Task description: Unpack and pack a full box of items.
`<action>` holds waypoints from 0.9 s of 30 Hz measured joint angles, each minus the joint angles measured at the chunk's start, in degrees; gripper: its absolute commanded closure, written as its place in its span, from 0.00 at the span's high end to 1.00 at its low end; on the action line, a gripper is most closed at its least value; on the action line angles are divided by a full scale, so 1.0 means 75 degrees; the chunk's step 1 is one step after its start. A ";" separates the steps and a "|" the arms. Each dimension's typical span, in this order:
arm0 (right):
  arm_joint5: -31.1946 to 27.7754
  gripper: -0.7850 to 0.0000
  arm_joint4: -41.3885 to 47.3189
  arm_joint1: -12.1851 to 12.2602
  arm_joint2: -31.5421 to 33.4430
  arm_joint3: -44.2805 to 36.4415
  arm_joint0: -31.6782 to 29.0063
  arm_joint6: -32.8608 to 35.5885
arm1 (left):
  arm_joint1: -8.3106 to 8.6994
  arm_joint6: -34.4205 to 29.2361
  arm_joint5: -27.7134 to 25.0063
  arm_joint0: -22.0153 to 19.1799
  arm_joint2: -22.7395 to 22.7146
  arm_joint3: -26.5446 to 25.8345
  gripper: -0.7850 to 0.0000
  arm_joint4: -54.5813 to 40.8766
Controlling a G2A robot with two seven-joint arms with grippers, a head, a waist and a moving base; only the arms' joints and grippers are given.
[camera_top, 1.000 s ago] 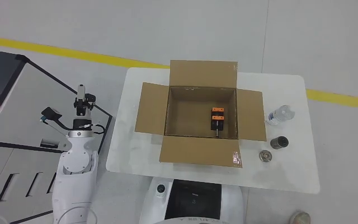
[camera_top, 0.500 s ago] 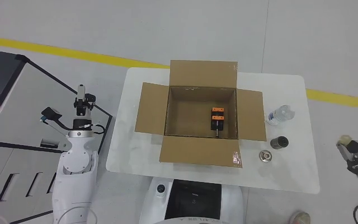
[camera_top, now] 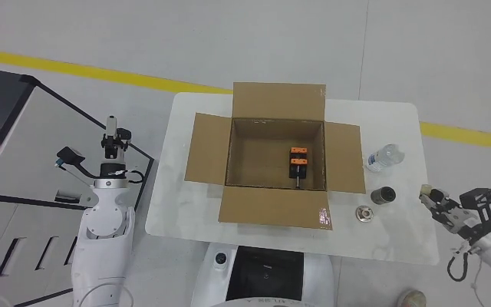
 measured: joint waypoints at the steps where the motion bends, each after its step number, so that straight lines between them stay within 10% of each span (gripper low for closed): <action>1: 0.0005 0.00 0.0028 -0.0003 -0.0021 0.0011 -0.0004 0.0032 | 0.0000 0.0000 0.0000 -0.0001 0.0000 0.0000 1.00 0.0000; 13: 0.0243 0.00 0.1427 -0.0018 -0.1260 0.1236 0.1296 0.2688 | 0.0000 0.0000 0.0000 -0.0001 0.0000 0.0000 1.00 0.0000; 27: 0.0363 0.00 0.1549 0.0012 -0.1682 0.1744 0.1792 0.3136 | 0.0000 0.0000 0.0000 -0.0001 0.0000 0.0000 1.00 0.0000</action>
